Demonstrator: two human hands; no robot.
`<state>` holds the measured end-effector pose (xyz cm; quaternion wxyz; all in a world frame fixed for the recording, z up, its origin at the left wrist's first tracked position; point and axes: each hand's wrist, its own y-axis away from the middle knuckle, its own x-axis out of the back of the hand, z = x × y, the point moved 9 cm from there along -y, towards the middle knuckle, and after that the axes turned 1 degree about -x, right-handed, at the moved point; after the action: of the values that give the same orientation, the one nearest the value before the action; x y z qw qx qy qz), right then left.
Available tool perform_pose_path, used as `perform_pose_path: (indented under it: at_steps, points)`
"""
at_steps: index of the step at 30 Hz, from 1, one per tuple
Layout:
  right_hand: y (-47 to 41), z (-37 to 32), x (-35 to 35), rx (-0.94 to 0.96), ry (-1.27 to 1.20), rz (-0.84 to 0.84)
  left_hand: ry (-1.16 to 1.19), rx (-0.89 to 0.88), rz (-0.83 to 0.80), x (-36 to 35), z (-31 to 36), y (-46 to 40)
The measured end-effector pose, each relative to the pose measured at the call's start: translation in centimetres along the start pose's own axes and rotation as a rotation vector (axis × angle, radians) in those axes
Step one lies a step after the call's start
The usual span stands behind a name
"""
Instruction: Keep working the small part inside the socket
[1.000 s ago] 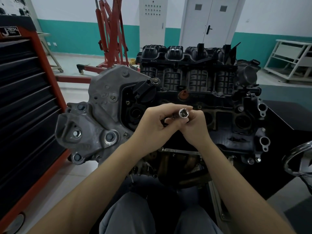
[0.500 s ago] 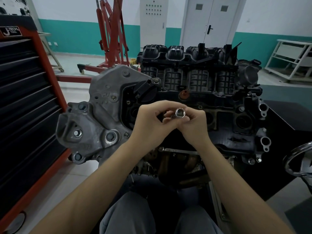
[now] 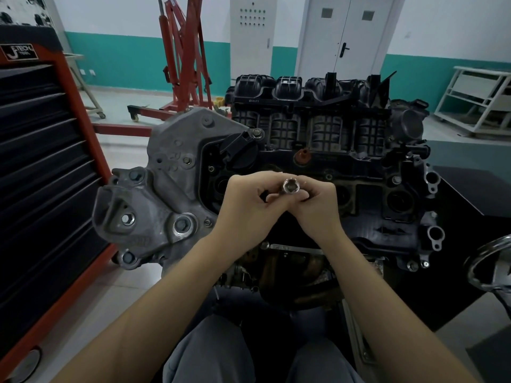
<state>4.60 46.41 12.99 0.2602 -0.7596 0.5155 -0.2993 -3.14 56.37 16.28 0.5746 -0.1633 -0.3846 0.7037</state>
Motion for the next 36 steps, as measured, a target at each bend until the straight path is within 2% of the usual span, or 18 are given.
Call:
perform_pose_path:
  at_steps: [5, 7, 12, 19, 25, 31, 36]
  points:
    - [0.0, -0.9, -0.6, 0.039, 0.059, -0.08, 0.21, 0.075, -0.117, -0.6, -0.4, 0.2]
    - [0.1, -0.3, -0.4, -0.001, 0.028, -0.06, 0.184, 0.055, -0.117, -0.6, -0.3, 0.2]
    - [0.0, 0.2, -0.2, -0.012, 0.01, -0.008, 0.007, -0.044, 0.005, 0.3, 0.1, 0.0]
    - [0.3, 0.1, -0.7, -0.048, 0.034, -0.083, 0.069, -0.017, -0.152, -1.4, 0.1, 0.1]
    - [0.1, -0.3, -0.3, 0.014, 0.014, 0.004, -0.063, -0.079, -0.018, -0.3, 0.4, 0.1]
    - [0.0, -0.5, -0.8, -0.003, 0.057, -0.078, 0.223, 0.066, -0.101, -0.7, -0.7, 0.0]
    - [0.1, 0.1, -0.4, -0.045, -0.005, -0.012, 0.052, 0.026, -0.02, -0.1, -0.4, -0.2]
